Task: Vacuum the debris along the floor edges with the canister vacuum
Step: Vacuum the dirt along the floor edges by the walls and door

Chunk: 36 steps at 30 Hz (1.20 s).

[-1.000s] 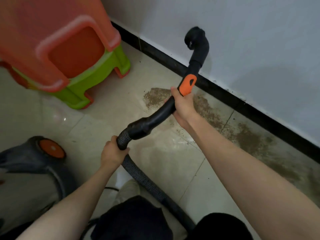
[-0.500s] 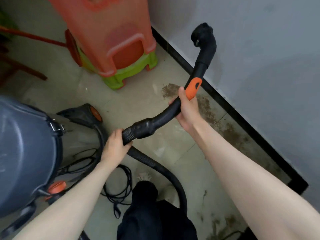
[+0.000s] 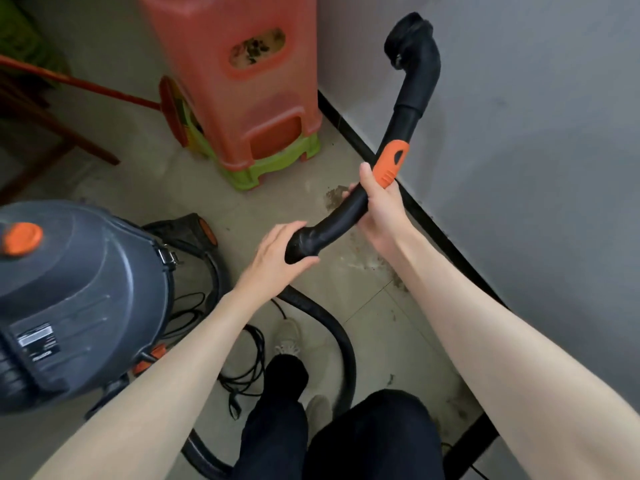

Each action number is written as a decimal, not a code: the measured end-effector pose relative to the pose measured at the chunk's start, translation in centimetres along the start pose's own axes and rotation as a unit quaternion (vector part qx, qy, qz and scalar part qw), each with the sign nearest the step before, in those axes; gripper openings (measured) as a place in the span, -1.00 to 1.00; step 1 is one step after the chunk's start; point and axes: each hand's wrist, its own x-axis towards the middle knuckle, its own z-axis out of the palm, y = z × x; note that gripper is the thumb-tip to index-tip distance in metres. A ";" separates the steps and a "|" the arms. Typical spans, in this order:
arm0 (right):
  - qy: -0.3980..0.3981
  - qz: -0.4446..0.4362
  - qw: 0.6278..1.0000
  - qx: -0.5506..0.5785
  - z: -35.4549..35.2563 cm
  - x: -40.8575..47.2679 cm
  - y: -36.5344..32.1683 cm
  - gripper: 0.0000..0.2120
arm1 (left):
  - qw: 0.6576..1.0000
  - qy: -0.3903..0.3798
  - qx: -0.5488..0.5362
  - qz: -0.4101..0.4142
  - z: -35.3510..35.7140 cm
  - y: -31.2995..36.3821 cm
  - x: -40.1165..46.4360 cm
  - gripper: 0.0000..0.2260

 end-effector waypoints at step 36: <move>-0.189 0.143 0.962 0.139 -4.4 -5.1 -17.9 -0.52 | 0.924 0.303 0.230 0.040 -3.7 23.3 0.5 -0.67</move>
